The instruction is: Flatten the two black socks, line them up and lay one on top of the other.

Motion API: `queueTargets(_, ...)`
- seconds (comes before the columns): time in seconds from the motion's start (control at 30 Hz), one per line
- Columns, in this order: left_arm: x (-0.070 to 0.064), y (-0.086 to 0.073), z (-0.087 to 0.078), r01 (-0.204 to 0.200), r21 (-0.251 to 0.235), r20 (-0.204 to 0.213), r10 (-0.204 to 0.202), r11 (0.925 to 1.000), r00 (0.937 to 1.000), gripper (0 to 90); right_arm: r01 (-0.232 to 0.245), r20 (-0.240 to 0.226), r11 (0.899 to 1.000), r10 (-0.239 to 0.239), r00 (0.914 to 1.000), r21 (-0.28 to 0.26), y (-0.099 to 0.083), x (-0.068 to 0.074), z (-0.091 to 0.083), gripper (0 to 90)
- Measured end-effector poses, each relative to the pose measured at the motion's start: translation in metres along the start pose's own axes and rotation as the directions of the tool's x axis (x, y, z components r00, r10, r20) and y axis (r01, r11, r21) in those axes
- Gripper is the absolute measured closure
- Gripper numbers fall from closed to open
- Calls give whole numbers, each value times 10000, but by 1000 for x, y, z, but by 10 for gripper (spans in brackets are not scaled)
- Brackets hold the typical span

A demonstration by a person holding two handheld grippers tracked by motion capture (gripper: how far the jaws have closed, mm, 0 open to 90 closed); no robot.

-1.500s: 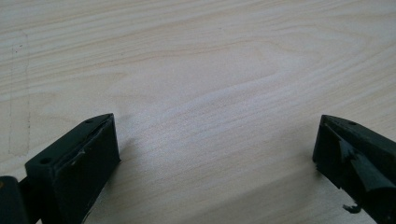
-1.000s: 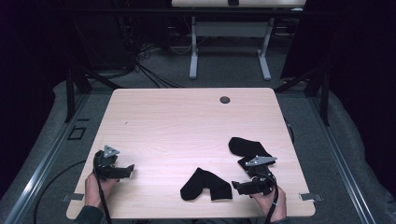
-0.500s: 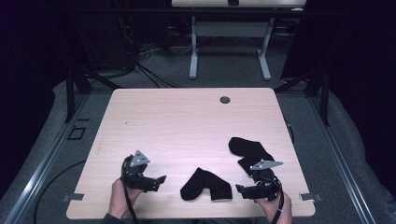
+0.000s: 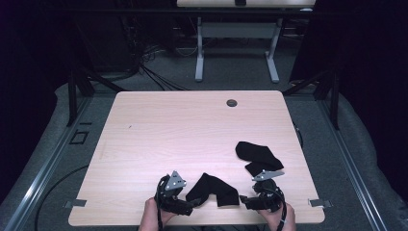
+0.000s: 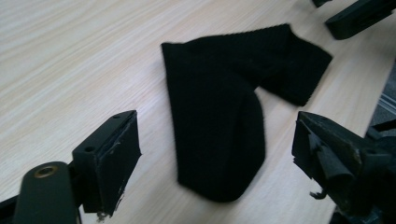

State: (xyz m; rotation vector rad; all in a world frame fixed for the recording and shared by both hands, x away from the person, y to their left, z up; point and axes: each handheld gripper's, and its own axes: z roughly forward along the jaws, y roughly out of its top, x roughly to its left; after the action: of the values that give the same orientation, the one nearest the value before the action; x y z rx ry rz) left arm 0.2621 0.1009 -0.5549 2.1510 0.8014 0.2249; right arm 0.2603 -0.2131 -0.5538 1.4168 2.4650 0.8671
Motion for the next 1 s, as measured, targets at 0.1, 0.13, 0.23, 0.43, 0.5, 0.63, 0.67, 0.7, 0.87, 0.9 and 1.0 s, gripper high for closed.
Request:
queueTargets(0.1, -10, 4, -1, -363, -62, -141, 362, 9993, 9992, 245, 89, -100, 10000, -89, 9999, 35, 2, 2, 0, 391)
queueTargets(0.13, -14, 6, 1, -518, 13, -108, 518, 9987, 9986, 269, 46, -113, 10000, -46, 9999, 53, 2, 3, 0, 402)
queueTargets(0.23, -21, 6, 7, -901, 289, -24, 902, 9955, 9959, 341, 130, -131, 9998, -128, 9998, 137, 1, 4, 3, 424)
queueTargets(0.43, -20, 0, 17, -805, 662, -130, 815, 9946, 9966, 487, 114, -352, 9999, -109, 9993, 125, 1, 7, 8, 494)
queueTargets(0.5, -20, -2, 19, -820, 660, -200, 835, 9944, 9963, 544, 188, -386, 9997, -183, 9991, 125, 2, 8, 9, 520)
queueTargets(0.63, -22, -4, 23, -1042, 978, -203, 1066, 9897, 9941, 647, 235, -527, 9995, -222, 9984, 231, 3, 10, 12, 566)
queueTargets(0.67, -22, -5, 24, -1046, 1055, -178, 1071, 9889, 9941, 669, 223, -538, 9995, -211, 9983, 221, 3, 11, 14, 572)
queueTargets(0.7, -22, -5, 25, -1076, 1046, -215, 1104, 9887, 9936, 702, 352, -564, 9987, -331, 9979, 378, 3, 11, 14, 587)
queueTargets(0.87, -19, -8, 23, -928, 970, -172, 948, 9910, 9953, 828, 485, -578, 9981, -463, 9973, 374, 5, 14, 16, 684)
queueTargets(0.9, -19, -8, 23, -843, 942, -125, 858, 9920, 9962, 835, 528, -575, 9979, -506, 9971, 377, 5, 15, 17, 709)
queueTargets(1.0, -15, -10, 22, -541, 722, -9, 543, 9959, 9985, 848, 643, -569, 9971, -619, 9965, 417, 5, 16, 17, 779)
